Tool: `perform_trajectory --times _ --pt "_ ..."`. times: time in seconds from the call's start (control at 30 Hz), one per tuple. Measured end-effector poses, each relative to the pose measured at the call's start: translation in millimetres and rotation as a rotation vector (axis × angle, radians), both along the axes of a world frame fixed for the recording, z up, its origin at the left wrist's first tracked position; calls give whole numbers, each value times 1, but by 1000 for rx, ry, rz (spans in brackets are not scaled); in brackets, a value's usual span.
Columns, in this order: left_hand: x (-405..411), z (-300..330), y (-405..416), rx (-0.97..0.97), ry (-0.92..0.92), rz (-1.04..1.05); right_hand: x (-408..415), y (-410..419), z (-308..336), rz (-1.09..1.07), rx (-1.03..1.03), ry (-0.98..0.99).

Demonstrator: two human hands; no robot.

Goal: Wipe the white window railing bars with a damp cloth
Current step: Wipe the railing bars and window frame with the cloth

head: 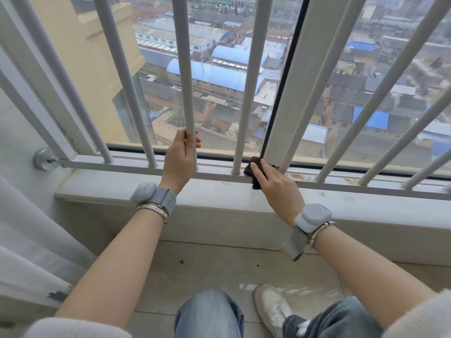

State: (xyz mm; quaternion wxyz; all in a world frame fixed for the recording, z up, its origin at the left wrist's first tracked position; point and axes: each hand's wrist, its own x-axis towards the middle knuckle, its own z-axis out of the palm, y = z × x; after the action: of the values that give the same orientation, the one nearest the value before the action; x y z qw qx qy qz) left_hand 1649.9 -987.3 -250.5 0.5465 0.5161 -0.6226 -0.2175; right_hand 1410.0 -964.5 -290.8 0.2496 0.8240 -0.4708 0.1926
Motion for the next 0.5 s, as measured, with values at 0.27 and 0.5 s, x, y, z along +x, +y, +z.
perform_trajectory --times 0.27,0.5 --pt "-2 2 1 2 -14 26 10 7 -17 89 54 35" --pt "-4 3 2 2 -13 42 -7 13 10 106 55 33"
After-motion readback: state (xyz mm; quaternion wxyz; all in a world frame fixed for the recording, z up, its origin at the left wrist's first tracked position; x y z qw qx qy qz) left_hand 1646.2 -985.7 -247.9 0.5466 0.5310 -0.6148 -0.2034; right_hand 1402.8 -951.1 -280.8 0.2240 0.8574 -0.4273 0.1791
